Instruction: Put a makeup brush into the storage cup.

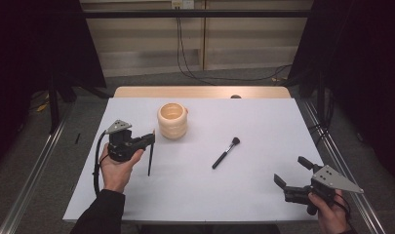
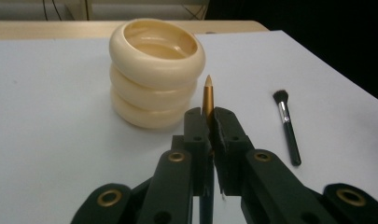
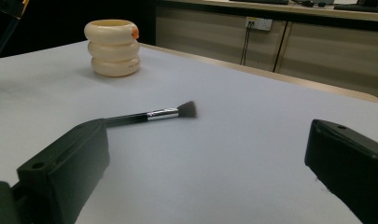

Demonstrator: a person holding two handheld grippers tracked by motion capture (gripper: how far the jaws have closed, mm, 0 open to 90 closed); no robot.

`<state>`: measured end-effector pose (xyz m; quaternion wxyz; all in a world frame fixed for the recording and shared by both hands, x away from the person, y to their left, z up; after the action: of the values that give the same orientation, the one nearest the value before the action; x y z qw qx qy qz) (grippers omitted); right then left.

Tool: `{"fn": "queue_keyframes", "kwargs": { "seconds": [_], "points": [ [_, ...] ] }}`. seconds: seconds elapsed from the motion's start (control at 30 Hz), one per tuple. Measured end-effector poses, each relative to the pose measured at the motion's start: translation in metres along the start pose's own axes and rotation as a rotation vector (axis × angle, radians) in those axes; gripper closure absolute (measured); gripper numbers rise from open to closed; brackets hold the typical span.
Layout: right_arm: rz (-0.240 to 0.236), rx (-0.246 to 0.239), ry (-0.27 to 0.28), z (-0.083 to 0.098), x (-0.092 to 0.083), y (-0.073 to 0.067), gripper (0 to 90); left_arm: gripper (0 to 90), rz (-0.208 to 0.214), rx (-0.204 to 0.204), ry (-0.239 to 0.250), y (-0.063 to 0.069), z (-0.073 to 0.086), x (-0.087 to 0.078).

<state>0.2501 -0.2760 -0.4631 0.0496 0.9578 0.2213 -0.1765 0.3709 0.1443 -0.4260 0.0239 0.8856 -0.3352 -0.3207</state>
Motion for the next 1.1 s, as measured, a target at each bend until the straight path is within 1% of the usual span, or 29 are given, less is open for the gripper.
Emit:
{"fn": "queue_keyframes", "kwargs": {
  "seconds": [0.1,0.17,0.2,0.23,0.3,0.33,0.37,0.4,0.47,0.5,0.53,0.63,0.67,0.77,0.8,0.83,0.87,0.9,0.97,1.0,1.03,1.07,1.1],
  "points": [
    [-0.004,-0.004,0.004,0.000,0.001,-0.001,0.0,84.8,0.011,0.010,0.042,0.002,-0.003,-0.004],
    [-0.006,0.001,0.004,-0.001,0.001,-0.001,0.0,84.8,0.017,0.024,0.060,0.004,-0.004,-0.007],
    [-0.009,0.030,-0.002,-0.001,0.001,-0.001,0.0,84.8,0.016,0.025,0.071,0.005,-0.005,-0.008],
    [-0.014,0.043,-0.002,-0.001,0.002,-0.001,0.0,84.8,0.030,0.030,0.085,0.007,-0.006,-0.010],
    [-0.018,0.048,0.001,-0.001,0.002,-0.001,0.0,84.8,0.029,0.037,0.092,0.008,-0.007,-0.011],
    [-0.033,0.057,0.002,-0.002,0.002,-0.002,0.0,84.8,0.038,0.038,0.104,0.010,-0.008,-0.012],
    [-0.033,0.057,0.002,-0.002,0.002,-0.002,0.0,84.8,0.036,0.040,0.114,0.010,-0.009,-0.013],
    [-0.040,0.057,0.013,-0.003,0.001,-0.003,0.0,84.8,0.041,0.045,0.129,0.011,-0.010,-0.015],
    [-0.044,0.056,0.018,-0.004,0.001,-0.004,0.0,84.8,0.040,0.046,0.137,0.012,-0.011,-0.016],
    [-0.053,0.053,0.021,-0.004,0.001,-0.004,0.0,84.8,0.044,0.047,0.144,0.012,-0.011,-0.017],
    [-0.055,0.057,0.027,-0.005,0.001,-0.004,0.0,84.7,0.060,0.045,0.158,0.014,-0.012,-0.018],
    [-0.056,0.056,0.039,-0.006,0.001,-0.004,0.0,84.8,0.064,0.044,0.165,0.017,-0.014,-0.021],
    [-0.066,0.055,0.039,-0.007,0.001,-0.005,0.0,84.8,0.064,0.044,0.165,0.017,-0.014,-0.021],
    [-0.069,0.055,0.045,-0.008,0.001,-0.006,0.7,84.8,0.074,0.048,0.170,0.020,-0.015,-0.022],
    [-0.081,0.053,0.052,-0.010,0.002,-0.009,1.1,84.8,0.084,0.048,0.177,0.023,-0.016,-0.023],
    [-0.083,0.047,0.054,-0.011,0.002,-0.009,1.1,84.8,0.088,0.045,0.181,0.025,-0.017,-0.024],
    [-0.096,0.052,0.053,-0.013,0.001,-0.011,1.1,84.8,0.092,0.050,0.183,0.026,-0.017,-0.024],
    [-0.108,0.045,0.063,-0.015,0.002,-0.012,1.1,84.8,0.092,0.054,0.183,0.027,-0.018,-0.024],
    [-0.133,0.051,0.077,-0.019,0.002,-0.016,1.1,84.8,0.105,0.058,0.190,0.030,-0.019,-0.025],
    [-0.146,0.060,0.079,-0.021,0.002,-0.018,1.3,84.8,0.103,0.059,0.190,0.031,-0.019,-0.024],
    [-0.146,0.060,0.079,-0.021,0.002,-0.018,1.3,84.8,0.103,0.059,0.190,0.031,-0.019,-0.024],
    [-0.178,0.050,0.074,-0.024,0.004,-0.023,1.8,84.8,0.120,0.061,0.188,0.034,-0.019,-0.023],
    [-0.189,0.042,0.072,-0.025,0.005,-0.026,2.8,84.8,0.112,0.058,0.185,0.035,-0.018,-0.022]
  ]
}}
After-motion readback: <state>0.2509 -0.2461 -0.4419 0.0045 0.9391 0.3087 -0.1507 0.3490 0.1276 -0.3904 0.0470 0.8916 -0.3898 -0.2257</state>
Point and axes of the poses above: each handheld gripper's, and its own axes: x roughly forward along the jaws, z roughly out of its underside, y roughly to its right, the point moved 8 cm from there along x, roughly forward along the jaws, and after that the axes turned 6 degrees about -y, right-handed, at the moved point
